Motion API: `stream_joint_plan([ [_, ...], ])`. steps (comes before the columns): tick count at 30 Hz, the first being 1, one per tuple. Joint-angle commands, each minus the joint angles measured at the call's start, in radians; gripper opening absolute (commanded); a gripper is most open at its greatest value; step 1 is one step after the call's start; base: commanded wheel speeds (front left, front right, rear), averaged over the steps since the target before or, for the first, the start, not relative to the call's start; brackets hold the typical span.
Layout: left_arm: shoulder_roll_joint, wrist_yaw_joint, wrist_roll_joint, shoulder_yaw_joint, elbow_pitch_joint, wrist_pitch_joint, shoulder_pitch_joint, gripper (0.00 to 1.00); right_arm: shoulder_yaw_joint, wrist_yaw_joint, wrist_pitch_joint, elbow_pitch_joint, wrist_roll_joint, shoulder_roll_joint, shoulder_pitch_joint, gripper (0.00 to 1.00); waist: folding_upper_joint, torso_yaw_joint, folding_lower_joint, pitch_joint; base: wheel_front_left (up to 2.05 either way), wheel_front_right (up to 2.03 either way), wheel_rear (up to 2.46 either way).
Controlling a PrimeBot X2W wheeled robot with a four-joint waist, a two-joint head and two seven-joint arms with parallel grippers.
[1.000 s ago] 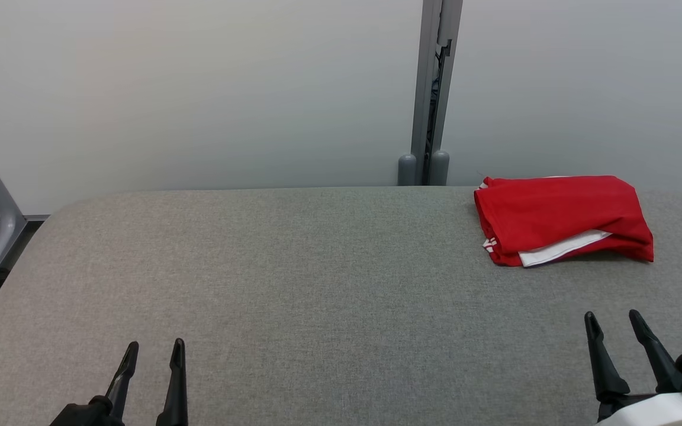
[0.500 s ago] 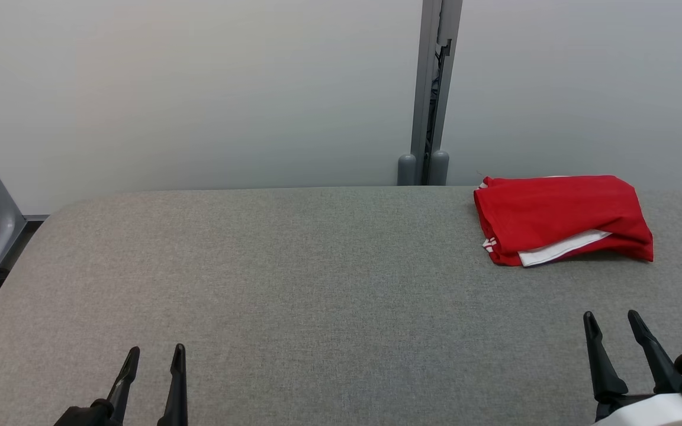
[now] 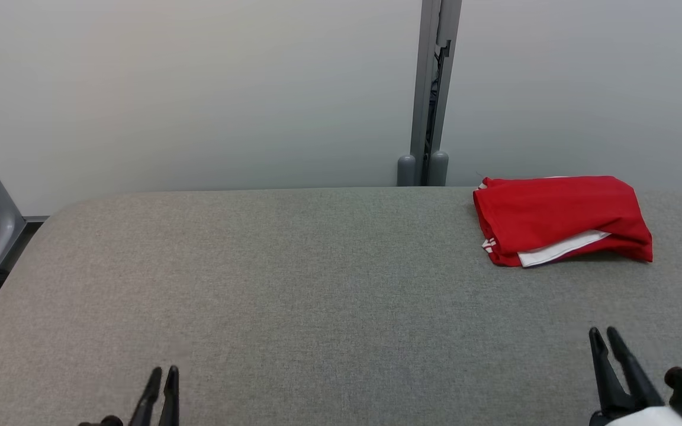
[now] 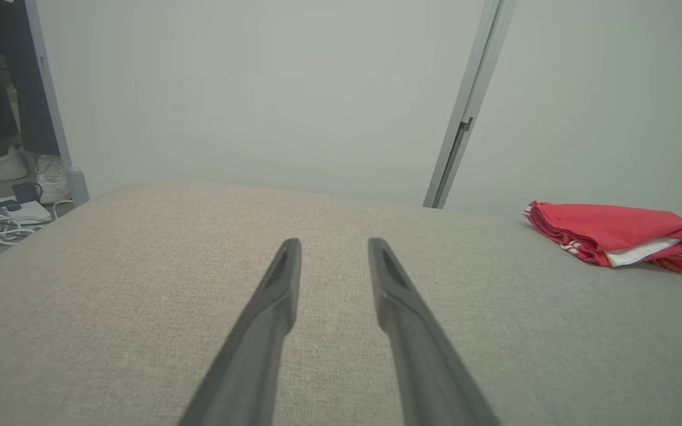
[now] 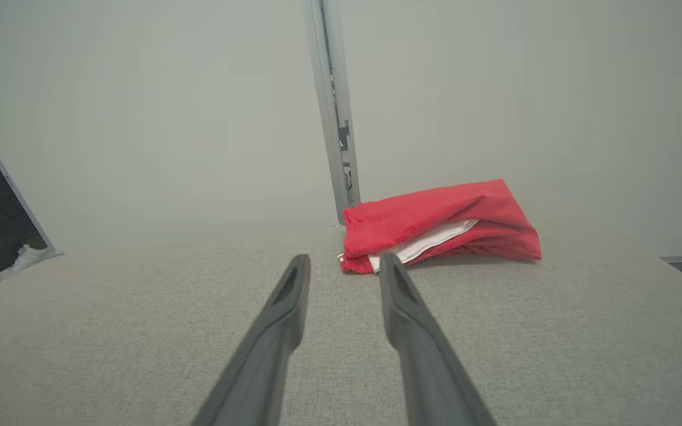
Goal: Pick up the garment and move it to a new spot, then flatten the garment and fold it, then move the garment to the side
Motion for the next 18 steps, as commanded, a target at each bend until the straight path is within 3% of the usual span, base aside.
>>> stream_joint_plan([
  [1, -0.004, 0.000, -0.004, 0.001, 0.012, 0.002, 0.008, 0.00, 0.001, 0.000, 0.002, 0.013, 0.004, 0.007, 0.008, 0.00, 0.0000, 0.000, 0.0000, 0.000, 0.00, 0.00, 0.00],
  [18, -0.005, -0.006, -0.273, 0.040, 0.029, 0.088, -0.063, 0.00, -0.021, 0.000, 0.074, 0.027, 0.266, 0.026, -0.044, 0.00, 0.0000, -0.005, 0.0000, 0.015, 0.00, 0.00, 0.00],
])
